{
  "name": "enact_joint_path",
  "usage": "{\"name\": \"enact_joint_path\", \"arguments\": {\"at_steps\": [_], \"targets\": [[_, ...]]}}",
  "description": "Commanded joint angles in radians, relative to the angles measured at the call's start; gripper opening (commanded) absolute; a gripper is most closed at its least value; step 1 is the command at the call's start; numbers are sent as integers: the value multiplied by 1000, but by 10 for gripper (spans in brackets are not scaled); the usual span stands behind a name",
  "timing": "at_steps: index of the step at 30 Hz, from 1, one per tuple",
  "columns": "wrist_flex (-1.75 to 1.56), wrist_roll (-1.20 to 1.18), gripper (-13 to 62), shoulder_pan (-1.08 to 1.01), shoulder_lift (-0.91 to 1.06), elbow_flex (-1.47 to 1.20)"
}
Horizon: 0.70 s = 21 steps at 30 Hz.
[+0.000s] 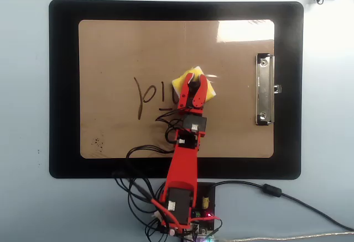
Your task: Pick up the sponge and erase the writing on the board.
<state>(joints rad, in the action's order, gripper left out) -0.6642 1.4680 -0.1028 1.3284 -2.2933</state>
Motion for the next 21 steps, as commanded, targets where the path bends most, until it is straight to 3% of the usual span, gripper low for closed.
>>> {"name": "enact_joint_path", "arguments": {"at_steps": [1,4,9,11,14,19,21], "targets": [[-25,20,-79,21,-101,92],[-31,18,-79,23,-72,15],[-21,29,-79,34,351,-425],[-18,34,-79,51,431,-474],[-26,51,-79,141,330,-408],[-9,54,-79,158,-29,18],[60,52,-79,153,-31,35]]}}
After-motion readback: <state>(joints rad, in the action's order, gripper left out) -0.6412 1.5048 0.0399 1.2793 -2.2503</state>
